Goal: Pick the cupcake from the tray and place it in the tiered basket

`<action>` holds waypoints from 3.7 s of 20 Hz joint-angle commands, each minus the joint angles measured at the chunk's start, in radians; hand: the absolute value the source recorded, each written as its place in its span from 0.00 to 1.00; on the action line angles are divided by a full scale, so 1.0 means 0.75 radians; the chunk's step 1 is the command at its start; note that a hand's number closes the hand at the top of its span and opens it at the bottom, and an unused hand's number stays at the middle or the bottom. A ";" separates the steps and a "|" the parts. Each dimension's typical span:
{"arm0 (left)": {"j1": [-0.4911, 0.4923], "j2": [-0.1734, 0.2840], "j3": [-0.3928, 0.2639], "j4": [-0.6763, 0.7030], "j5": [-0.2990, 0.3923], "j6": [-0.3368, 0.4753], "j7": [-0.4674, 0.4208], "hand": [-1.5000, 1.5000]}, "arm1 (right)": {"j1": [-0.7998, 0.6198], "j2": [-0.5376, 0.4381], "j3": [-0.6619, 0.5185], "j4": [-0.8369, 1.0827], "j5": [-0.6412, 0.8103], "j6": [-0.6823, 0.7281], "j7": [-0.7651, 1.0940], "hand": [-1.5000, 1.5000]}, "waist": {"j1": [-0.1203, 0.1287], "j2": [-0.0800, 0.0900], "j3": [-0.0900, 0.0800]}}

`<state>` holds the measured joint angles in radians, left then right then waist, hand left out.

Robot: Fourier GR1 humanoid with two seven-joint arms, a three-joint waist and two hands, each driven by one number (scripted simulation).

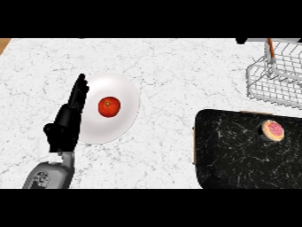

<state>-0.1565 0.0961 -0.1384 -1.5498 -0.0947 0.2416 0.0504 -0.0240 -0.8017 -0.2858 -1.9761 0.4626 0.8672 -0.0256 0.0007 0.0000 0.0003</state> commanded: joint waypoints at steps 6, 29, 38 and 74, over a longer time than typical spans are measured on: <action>0.071 0.017 0.038 -0.073 0.006 -0.067 0.002 0.50 | -0.040 0.092 -0.036 0.094 0.154 -0.026 -0.001 0.00 | -0.002 -0.001 -0.001; 0.070 -0.040 0.070 -0.051 -0.057 -0.108 -0.025 0.50 | -0.042 0.293 0.117 0.310 0.441 -0.119 -0.230 0.00 | -0.001 0.000 0.000; 0.062 -0.094 0.043 -0.057 -0.123 -0.064 -0.015 0.50 | -0.135 0.328 0.150 0.493 0.524 -0.170 -0.266 0.00 | 0.000 0.000 0.000; 0.092 -0.108 0.070 -0.075 -0.109 -0.106 -0.010 0.50 | -0.171 0.486 0.177 0.676 0.753 -0.660 -0.411 1.00 | 0.000 -0.001 0.000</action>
<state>-0.1274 0.0258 -0.0700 -1.5859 -0.1687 0.1596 0.0550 -0.1600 -0.4191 -0.1308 -1.4559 1.0216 0.4063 -0.3107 0.0025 -0.0012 -0.0017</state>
